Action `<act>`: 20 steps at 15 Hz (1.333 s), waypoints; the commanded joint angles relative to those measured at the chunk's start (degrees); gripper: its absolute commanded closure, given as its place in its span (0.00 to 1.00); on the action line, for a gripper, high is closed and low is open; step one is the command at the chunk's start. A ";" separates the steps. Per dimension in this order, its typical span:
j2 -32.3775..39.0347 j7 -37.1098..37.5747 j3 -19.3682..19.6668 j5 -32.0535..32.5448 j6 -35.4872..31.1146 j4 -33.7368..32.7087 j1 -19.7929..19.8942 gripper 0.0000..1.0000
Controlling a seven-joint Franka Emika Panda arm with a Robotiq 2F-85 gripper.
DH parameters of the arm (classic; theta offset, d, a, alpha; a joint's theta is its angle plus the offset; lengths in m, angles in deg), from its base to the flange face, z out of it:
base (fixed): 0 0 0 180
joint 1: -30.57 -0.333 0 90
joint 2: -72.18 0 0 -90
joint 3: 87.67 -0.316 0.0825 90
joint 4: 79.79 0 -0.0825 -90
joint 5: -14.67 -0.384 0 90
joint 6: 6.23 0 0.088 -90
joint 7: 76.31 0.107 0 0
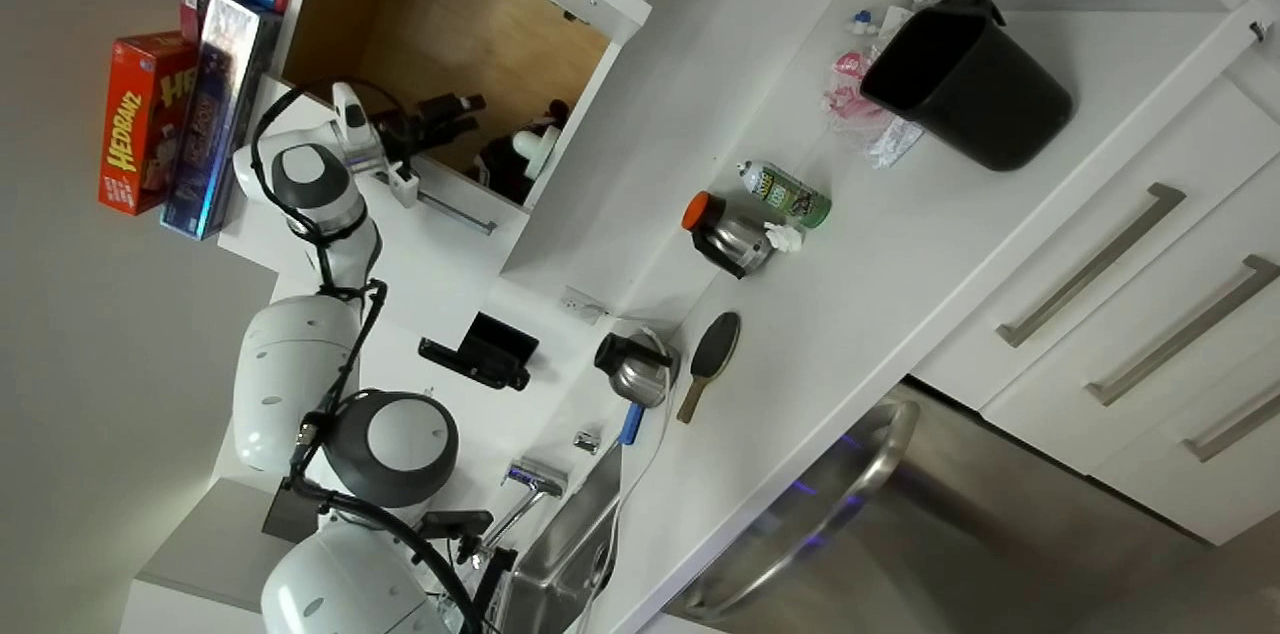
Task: Take the object and put it in the cupboard
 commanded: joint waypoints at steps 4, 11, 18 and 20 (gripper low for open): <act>1.22 -6.52 8.44 -0.77 16.37 -10.08 -0.29 0.00; -4.44 -22.75 10.81 -0.85 33.58 -6.72 2.48 0.00; -5.94 -37.90 9.09 -5.80 43.11 -6.78 8.74 0.00; -5.94 -40.58 8.50 -7.72 43.43 -6.98 10.75 0.00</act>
